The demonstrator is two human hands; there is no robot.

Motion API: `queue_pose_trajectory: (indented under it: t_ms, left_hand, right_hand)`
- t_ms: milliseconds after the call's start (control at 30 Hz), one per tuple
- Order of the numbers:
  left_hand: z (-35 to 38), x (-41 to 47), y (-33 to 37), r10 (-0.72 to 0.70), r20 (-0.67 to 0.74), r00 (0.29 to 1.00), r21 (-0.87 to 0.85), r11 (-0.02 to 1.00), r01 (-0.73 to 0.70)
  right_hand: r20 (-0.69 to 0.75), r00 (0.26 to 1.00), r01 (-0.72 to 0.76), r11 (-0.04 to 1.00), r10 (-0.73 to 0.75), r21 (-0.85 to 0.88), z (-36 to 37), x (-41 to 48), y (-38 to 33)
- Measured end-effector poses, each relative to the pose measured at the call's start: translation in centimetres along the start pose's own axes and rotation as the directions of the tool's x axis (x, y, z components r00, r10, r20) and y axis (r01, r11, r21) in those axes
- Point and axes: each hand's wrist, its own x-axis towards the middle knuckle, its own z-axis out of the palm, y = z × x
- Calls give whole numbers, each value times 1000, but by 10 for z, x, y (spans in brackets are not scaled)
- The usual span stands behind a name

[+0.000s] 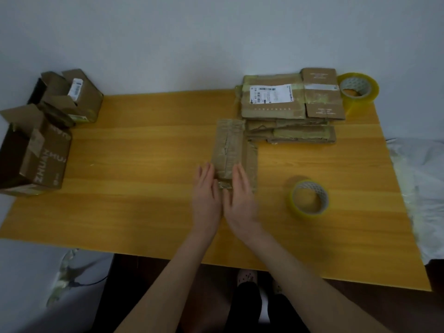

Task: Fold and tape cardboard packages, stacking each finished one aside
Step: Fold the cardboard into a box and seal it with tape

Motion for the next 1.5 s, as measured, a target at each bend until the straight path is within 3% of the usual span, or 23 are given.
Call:
queue_pose_trajectory:
  t_ms: [133, 267, 367, 467, 533, 767, 900, 1033, 1200, 1267, 1400, 1500]
  left_hand:
    - [6, 6, -8, -41, 73, 996, -56, 997, 45]
    - [-1, 12, -21, -46, 198, 979, -73, 995, 61]
    - [-18, 26, -36, 48, 364, 930, -115, 993, -6]
    - [-24, 44, -48, 133, 457, 879, -30, 991, -134]
    - [-22, 48, -52, 147, 449, 882, 27, 984, -178]
    - [-12, 44, -51, 205, 314, 927, 97, 964, -246]
    - [-7, 41, -46, 189, 273, 943, 118, 966, -228]
    - [-6, 48, -42, 138, 276, 951, 128, 976, -179]
    - [-5, 47, -40, 137, 266, 954, 220, 955, -198]
    - [-7, 46, -43, 145, 262, 954, 180, 964, -196]
    - [-10, 38, -31, 51, 324, 945, -55, 998, -35]
    - [0, 37, -16, -123, 240, 963, -63, 988, 142]
  right_hand:
    - [37, 991, -125, 992, 126, -36, 18, 14, 6]
    - [114, 975, -204, 968, 189, 146, 13, 28, 26]
    - [232, 967, -131, 985, 102, 111, -16, 36, 47]
    - [210, 974, 91, 995, -81, -40, -38, 45, 59]
    - [196, 968, 182, 978, -159, -103, -37, 50, 62]
    - [67, 957, 291, 924, -283, -247, -30, 53, 61]
    - [24, 977, 207, 901, -214, -381, -18, 53, 54]
    - [-65, 961, 204, 850, -268, -485, -10, 52, 48]
    - [-59, 943, 261, 841, -326, -473, -11, 56, 48]
    - [-1, 962, 248, 873, -274, -419, -15, 52, 49]
    - [67, 985, 175, 895, -162, -410, -18, 47, 41]
    - [97, 994, 87, 900, -50, -427, -19, 49, 28]
